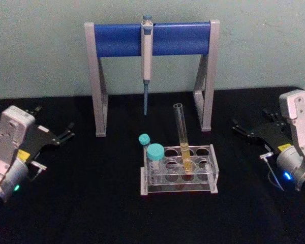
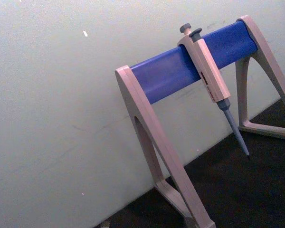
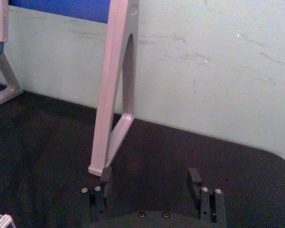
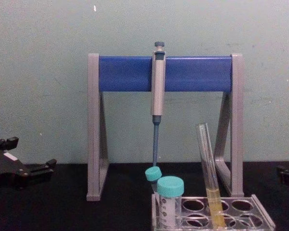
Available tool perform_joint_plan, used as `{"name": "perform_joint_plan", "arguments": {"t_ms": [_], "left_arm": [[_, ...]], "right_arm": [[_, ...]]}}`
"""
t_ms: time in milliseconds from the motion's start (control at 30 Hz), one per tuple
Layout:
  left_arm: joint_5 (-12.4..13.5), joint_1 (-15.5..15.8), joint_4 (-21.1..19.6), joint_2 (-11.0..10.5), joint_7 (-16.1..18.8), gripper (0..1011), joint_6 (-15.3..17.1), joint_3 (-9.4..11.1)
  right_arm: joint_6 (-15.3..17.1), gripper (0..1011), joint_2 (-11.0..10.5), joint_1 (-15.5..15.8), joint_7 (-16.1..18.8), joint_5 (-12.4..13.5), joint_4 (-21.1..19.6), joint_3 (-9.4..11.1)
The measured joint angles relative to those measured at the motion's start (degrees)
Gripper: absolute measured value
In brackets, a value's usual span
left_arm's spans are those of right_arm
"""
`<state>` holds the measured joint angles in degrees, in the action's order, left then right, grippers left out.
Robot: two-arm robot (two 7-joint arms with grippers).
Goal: Pick up the test tube from the test tube rack, shake it, then place it back into the test tube rack.
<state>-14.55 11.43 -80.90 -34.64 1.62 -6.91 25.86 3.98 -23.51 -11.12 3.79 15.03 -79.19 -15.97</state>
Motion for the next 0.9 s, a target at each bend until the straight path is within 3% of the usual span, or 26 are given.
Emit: {"name": "perform_joint_plan", "arguments": {"t_ms": [900], "left_arm": [[0.0, 0.0, 0.0, 0.0, 0.0, 1001, 0.0, 0.0]], "right_arm": [[0.0, 1000, 0.0, 0.0, 0.0, 0.0, 0.0, 0.0]]}}
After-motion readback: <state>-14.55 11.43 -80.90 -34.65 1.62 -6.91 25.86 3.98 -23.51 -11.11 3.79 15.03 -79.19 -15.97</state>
